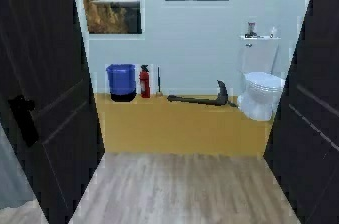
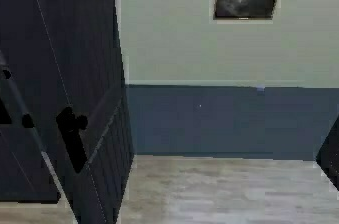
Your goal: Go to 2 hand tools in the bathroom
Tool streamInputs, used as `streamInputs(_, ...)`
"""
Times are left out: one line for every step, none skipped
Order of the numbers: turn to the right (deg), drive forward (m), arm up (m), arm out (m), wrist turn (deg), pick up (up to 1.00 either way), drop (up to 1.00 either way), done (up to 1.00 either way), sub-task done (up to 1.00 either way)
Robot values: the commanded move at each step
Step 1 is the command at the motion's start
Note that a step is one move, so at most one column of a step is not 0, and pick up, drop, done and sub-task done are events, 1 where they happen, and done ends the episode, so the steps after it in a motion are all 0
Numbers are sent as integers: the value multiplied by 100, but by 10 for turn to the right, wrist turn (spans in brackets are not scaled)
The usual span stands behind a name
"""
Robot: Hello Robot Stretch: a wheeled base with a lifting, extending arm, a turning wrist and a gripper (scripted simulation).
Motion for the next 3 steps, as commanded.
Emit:
streamInputs(0, 80, 0, 0, 0, 0, 0, 0, 0)
streamInputs(90, 0, 0, 0, 0, 0, 0, 0, 0)
streamInputs(0, 100, 0, 0, 0, 0, 0, 0, 0)
